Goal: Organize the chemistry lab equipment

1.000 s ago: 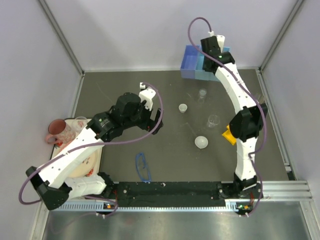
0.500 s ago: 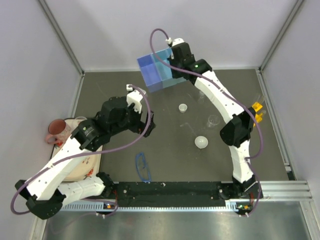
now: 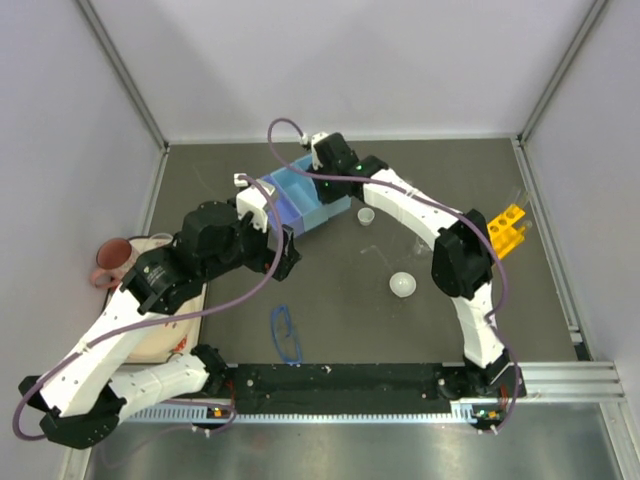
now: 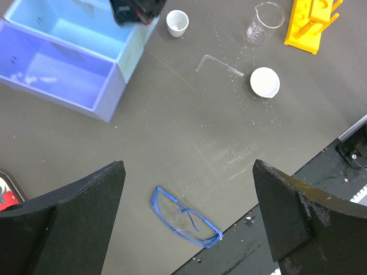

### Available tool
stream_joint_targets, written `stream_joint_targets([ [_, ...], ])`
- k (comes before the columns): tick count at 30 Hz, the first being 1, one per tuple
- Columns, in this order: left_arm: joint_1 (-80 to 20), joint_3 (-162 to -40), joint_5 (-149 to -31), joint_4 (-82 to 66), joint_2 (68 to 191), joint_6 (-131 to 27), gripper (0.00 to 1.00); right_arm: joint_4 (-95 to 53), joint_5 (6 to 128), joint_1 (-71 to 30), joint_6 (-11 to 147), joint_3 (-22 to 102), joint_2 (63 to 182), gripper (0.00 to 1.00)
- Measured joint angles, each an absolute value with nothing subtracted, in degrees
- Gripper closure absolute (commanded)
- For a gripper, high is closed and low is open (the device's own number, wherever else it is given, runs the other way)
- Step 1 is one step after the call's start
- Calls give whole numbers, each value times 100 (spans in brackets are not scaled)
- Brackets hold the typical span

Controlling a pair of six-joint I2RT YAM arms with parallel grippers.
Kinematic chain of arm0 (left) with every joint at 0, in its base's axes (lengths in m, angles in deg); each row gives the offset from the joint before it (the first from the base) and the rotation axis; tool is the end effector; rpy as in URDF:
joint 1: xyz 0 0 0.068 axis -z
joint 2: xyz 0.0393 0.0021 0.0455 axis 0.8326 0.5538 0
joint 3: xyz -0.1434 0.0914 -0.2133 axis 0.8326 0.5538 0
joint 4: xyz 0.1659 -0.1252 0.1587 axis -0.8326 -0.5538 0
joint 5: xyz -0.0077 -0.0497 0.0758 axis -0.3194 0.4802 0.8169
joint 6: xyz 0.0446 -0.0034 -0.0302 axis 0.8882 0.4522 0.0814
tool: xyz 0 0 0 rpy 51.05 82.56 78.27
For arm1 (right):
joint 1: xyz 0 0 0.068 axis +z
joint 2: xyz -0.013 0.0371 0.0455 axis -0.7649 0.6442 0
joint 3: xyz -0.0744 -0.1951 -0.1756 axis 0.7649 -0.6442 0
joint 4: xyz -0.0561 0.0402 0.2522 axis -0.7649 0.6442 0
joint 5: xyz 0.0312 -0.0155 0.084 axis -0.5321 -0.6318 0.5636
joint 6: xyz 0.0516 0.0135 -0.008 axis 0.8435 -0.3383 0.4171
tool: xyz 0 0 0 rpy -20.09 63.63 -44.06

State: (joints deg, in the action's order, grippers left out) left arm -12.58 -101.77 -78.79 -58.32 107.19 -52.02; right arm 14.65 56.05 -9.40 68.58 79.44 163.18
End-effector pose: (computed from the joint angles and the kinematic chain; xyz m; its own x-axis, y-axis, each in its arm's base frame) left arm 0.1231 -0.1154 0.4122 -0.4664 0.1768 -0.8667 0.5767 0.8037 -0.1465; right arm 0.3730 0.3156 0.2972 -0.5888 -0.3374 -0.7345 -0.5429 0.8383 0.0502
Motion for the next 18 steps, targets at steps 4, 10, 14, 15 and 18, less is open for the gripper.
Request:
stream_joint_targets([
  [4,-1258,-10177,-7881,-5838,10629,-5246,1,1258,5806,-836,6865,7358,16318,100],
  [10,-1258,-10177,-7846,-5851,10496,-5263,1,805,6047,-680,6849,6681,16318,100],
  [14,-1258,-10177,-7794,-5854,10492,-5263,1,545,6108,-565,6836,6547,16318,100],
  [15,-1258,-10177,-7794,-5854,10492,-5265,1,495,6138,-540,6836,6545,16318,100],
  [18,-1258,-10177,-7792,-5854,10490,-5268,1,408,6239,-484,6845,6545,16318,100],
])
